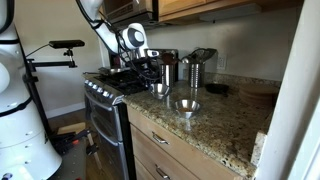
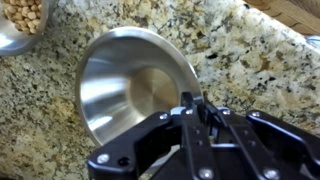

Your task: Pick up the silver bowl and pour its contents in the other silver bowl.

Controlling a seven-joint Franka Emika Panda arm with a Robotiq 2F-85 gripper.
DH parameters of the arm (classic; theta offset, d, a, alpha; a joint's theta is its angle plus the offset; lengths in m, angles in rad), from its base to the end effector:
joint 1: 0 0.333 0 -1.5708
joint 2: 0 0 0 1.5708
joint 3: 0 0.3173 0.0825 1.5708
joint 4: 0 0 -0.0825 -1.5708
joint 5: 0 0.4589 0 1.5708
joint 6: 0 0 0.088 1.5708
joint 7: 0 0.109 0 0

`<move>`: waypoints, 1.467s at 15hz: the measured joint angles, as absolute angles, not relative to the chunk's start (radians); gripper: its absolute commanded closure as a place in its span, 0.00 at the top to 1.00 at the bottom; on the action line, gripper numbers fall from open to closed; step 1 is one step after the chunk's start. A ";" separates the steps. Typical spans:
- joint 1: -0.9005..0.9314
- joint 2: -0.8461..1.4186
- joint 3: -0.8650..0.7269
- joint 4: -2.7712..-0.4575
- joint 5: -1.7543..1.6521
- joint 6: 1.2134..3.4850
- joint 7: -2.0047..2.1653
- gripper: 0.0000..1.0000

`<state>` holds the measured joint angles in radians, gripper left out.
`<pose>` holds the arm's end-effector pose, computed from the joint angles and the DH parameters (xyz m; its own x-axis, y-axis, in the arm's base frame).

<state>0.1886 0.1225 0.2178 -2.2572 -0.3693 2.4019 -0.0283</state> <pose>0.5410 0.2307 0.2578 0.7632 0.6461 -0.0087 0.6310 -0.7424 0.2250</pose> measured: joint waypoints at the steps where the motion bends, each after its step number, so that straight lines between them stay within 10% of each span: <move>1: 0.193 0.135 0.217 -2.249 -0.369 2.402 -0.028 0.07; 7: 0.204 0.194 0.215 -2.217 -0.369 2.402 -0.028 0.07; 9: 0.206 0.207 0.214 -2.210 -0.369 2.402 -0.028 0.35; 19: 0.207 0.222 0.208 -2.194 -0.369 2.402 -0.028 0.98; 22: 0.207 0.222 0.208 -2.188 -0.368 2.402 -0.028 0.92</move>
